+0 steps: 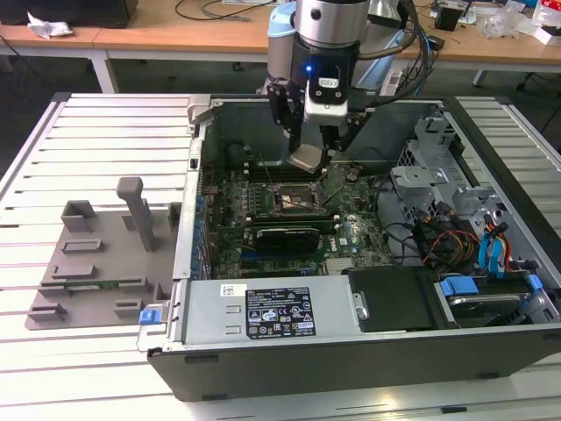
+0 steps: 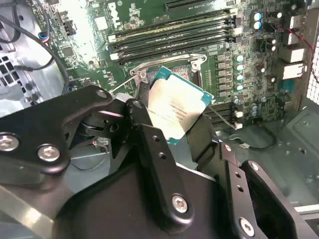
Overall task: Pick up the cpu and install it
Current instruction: 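Place the cpu into insertion slot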
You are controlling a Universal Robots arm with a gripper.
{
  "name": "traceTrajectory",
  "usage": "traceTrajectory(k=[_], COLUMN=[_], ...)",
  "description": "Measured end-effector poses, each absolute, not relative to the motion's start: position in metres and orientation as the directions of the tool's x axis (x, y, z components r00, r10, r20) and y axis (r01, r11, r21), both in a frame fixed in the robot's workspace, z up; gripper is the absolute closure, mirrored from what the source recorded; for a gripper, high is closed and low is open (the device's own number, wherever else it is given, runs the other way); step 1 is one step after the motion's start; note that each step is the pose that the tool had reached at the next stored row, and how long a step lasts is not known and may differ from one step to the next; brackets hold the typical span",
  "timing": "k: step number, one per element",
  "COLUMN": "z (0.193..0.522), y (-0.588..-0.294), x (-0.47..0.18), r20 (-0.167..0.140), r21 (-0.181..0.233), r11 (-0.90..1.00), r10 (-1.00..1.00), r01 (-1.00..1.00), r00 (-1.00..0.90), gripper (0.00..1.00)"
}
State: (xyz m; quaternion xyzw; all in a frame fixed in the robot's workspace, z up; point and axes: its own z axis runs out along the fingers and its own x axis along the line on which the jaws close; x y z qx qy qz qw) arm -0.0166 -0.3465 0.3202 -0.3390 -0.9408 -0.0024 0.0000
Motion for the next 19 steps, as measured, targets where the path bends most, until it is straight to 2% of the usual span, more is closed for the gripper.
traceTrajectory(k=[19], z=[0.3196], y=[-0.3465], x=[-0.0166], r20=[0.000], r21=[0.003], r11=[0.556], r10=[0.831], r01=[0.831], r00=[-0.556], gripper=[0.45])
